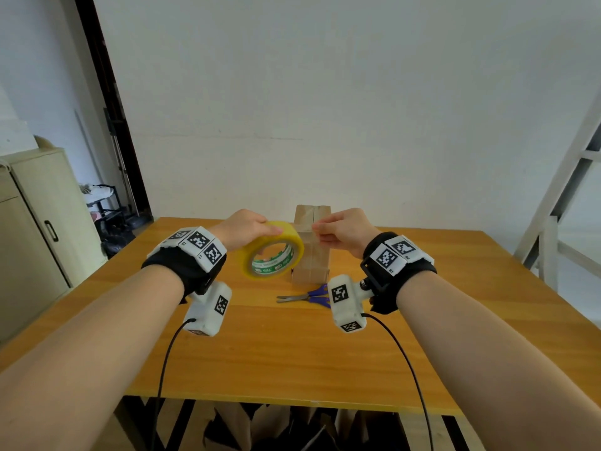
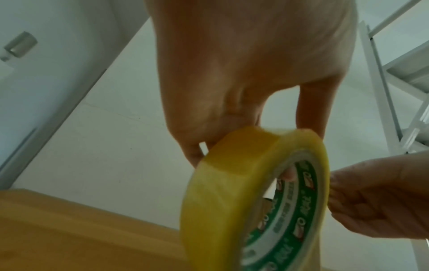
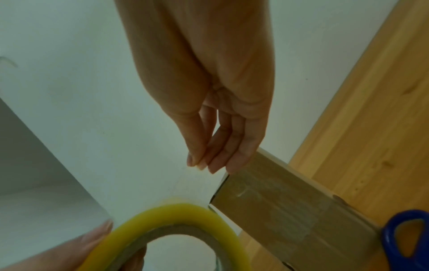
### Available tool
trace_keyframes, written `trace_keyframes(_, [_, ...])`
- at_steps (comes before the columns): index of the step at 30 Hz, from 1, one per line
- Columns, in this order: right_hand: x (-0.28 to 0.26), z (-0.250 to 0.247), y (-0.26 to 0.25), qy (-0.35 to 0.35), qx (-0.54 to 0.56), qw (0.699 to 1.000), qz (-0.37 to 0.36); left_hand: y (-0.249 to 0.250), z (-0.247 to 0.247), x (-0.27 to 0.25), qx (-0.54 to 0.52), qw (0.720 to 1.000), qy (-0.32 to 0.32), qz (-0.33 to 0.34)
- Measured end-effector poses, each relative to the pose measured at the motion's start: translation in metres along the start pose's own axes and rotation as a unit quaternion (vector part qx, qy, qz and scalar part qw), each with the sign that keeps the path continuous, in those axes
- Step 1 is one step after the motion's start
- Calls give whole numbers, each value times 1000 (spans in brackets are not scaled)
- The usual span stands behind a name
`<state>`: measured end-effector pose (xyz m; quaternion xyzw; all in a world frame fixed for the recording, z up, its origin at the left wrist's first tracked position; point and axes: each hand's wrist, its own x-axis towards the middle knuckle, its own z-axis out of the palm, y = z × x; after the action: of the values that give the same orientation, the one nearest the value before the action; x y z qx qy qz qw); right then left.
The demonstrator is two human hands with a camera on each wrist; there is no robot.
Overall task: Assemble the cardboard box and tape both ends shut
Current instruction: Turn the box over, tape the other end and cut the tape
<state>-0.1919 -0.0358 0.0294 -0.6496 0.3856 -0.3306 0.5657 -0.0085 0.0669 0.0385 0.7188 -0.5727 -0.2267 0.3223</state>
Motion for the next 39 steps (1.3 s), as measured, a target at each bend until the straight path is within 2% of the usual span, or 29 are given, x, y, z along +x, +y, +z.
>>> trace_keyframes(4, [4,-14,4,10,-7,1000,13,-7,2,3,129,991,29,-36])
trace_keyframes(8, [9,-22,7,35,18,999,24,-9,5,9,73,996,50,-16])
trace_keyframes(10, [12,-24,5,37,22,999,31,-8,2,17,85,994,66,-12])
trace_keyframes(15, [18,-31,5,33,24,997,62,-4,-3,32,245,968,54,-16])
trace_keyframes(26, [29,-41,10,58,19,992,108,-1,0,53,235,972,11,-14])
trace_keyframes(39, [27,-39,14,53,1,993,110,-3,-1,61,241,969,-16,-48])
